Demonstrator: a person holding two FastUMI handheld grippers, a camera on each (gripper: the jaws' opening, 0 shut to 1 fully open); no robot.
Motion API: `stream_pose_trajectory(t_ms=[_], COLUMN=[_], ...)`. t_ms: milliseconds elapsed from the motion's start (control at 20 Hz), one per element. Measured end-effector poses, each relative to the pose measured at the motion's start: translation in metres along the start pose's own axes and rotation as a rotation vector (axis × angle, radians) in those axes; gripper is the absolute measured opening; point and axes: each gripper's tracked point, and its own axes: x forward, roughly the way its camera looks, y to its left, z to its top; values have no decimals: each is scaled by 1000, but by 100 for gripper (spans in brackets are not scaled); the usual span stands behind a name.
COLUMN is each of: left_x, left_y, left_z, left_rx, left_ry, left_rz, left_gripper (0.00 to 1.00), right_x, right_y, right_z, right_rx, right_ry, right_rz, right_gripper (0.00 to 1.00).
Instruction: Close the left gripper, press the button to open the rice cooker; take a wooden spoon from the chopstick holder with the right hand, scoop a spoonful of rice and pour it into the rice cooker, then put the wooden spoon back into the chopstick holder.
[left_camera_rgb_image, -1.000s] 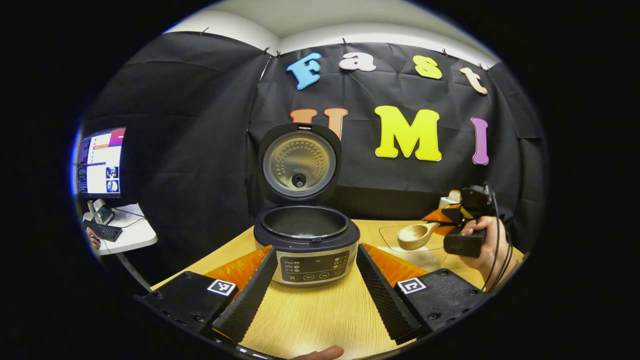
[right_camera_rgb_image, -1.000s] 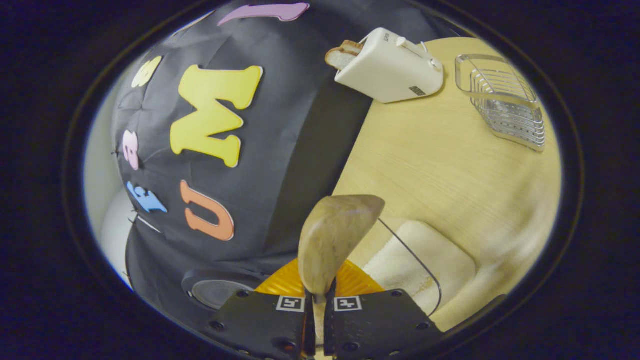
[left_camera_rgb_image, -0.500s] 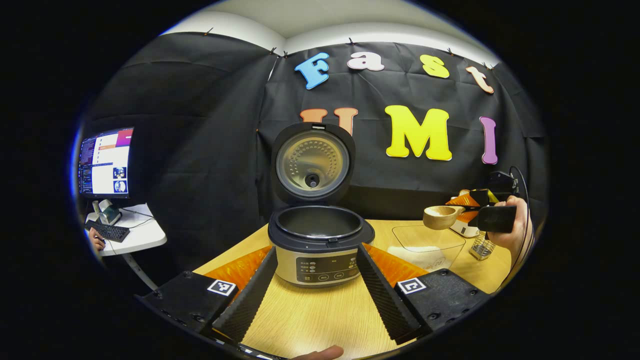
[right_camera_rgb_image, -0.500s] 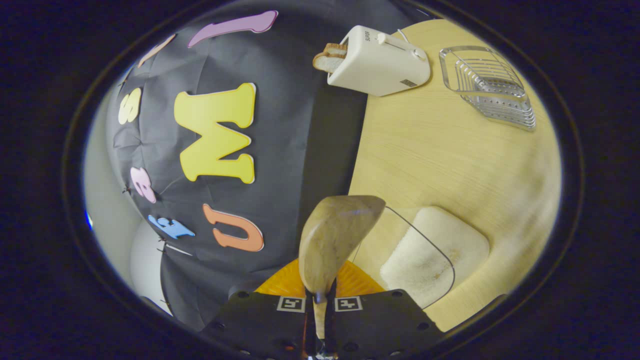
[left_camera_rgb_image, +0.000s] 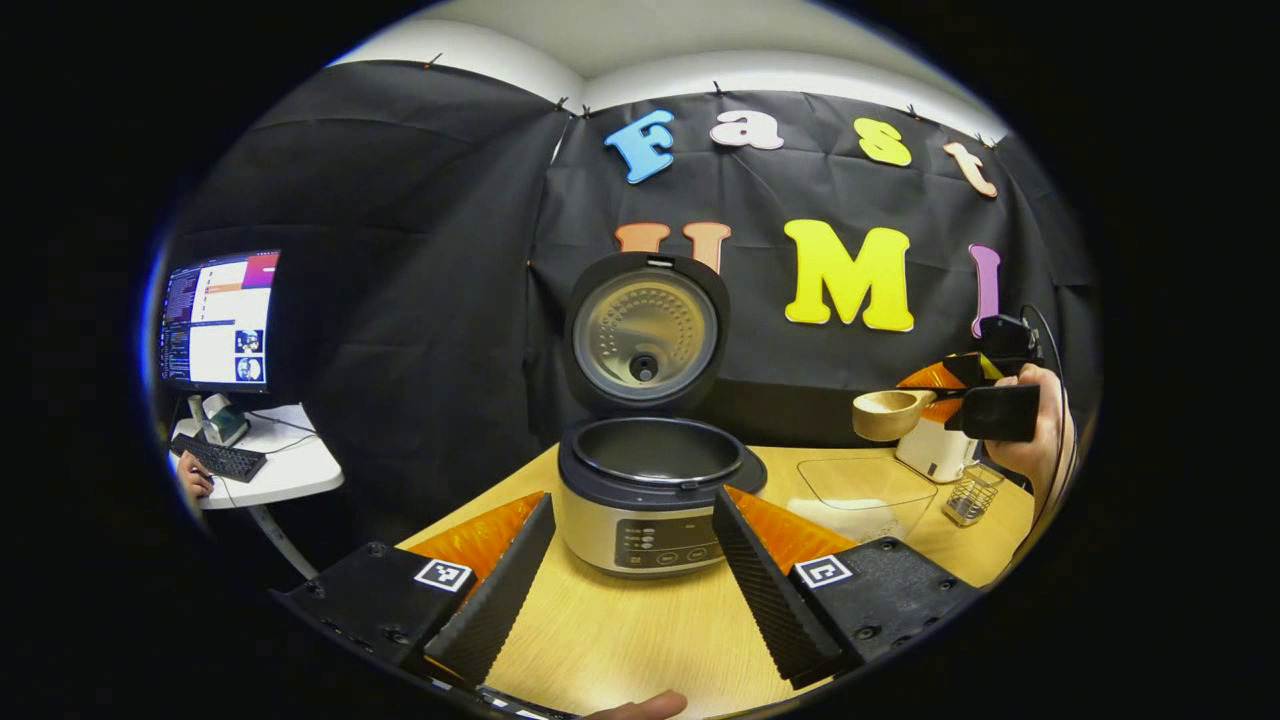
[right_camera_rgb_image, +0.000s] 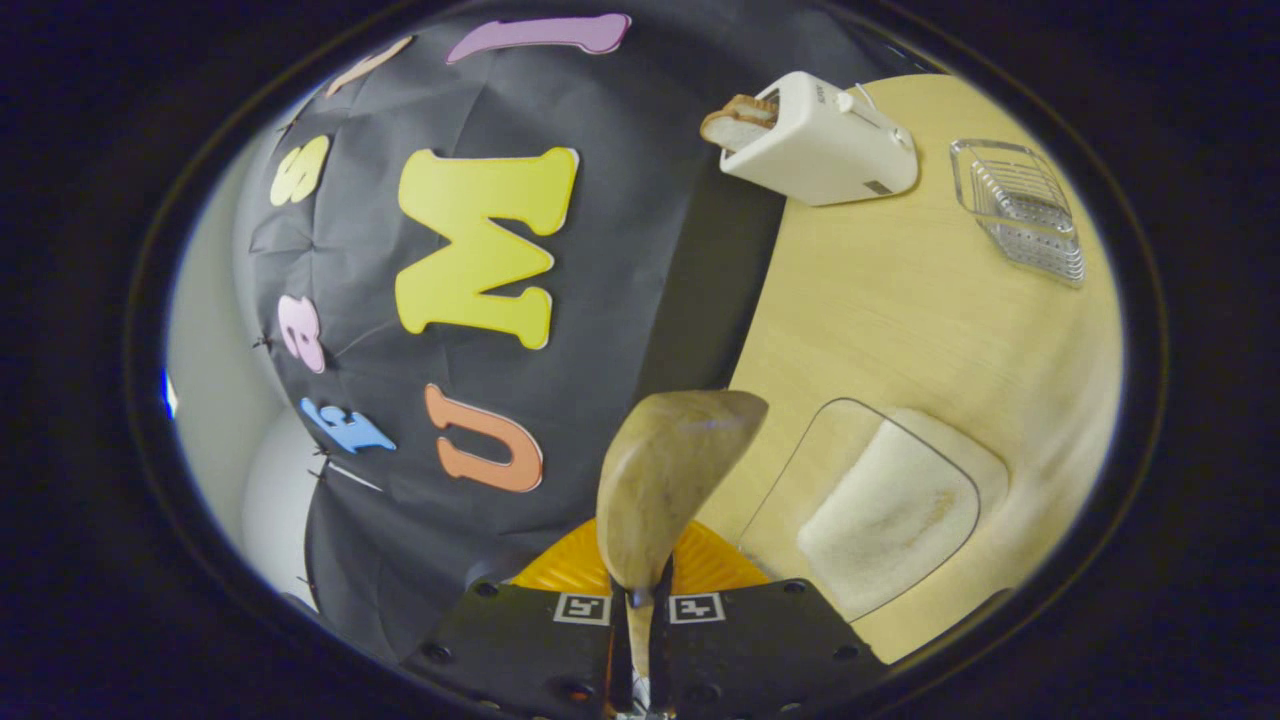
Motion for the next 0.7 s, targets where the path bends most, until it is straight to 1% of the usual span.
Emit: stream_pose_trajectory(t_ms=[200,400,500,550,700], left_x=[-4,-9,-9,-8,-8], left_y=[35,73,81,83,90], left_z=[3,4,2,-1,-3], left_rx=[1,-17,-27,-31,-29], left_ry=[-17,-26,-20,-14,-9], left_rz=[66,140,155,159,178], left_gripper=[100,100,100,98,98], right_x=[17,38,51,56,78], right_y=[28,48,58,61,60], right_z=[-39,-85,-111,-123,-152], right_rx=[-26,-96,-131,-149,-216], right_ry=[37,67,92,103,125], right_rz=[8,3,9,8,-21], right_gripper=[7,7,7,7,6])
